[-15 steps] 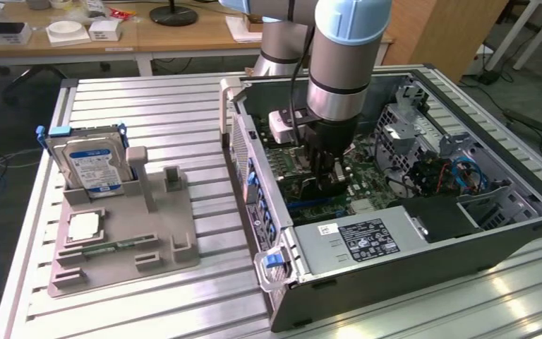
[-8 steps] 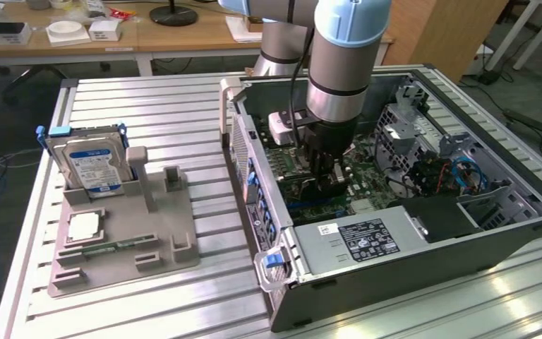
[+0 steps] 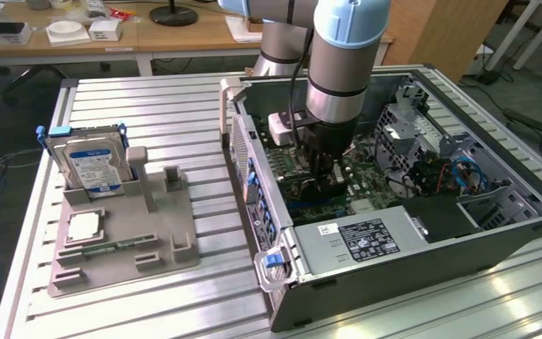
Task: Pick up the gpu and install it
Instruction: 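Insert the gpu into the slot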
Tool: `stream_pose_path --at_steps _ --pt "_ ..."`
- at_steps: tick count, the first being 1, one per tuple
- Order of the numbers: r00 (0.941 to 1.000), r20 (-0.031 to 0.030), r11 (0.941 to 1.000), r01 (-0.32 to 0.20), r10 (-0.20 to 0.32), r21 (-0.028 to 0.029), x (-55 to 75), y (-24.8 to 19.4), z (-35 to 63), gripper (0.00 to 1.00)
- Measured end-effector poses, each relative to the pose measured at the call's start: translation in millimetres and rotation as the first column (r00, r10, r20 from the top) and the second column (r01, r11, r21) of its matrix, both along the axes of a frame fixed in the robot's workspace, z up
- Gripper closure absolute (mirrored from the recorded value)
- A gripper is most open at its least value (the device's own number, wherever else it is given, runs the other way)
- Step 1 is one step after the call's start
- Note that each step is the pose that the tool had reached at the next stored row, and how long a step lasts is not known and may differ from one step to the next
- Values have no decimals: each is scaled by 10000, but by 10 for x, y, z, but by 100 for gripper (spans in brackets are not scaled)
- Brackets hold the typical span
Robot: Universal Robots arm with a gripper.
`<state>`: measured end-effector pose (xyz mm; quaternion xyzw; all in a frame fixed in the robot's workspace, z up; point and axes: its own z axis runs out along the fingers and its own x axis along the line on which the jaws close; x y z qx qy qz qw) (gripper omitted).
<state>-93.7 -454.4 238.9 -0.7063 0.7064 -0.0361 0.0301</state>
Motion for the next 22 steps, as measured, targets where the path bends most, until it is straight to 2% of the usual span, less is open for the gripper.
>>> stream_pose_path --at_steps 22 --pt "10000 4 10000 -2 2 -4 -15 -1 -64 74"
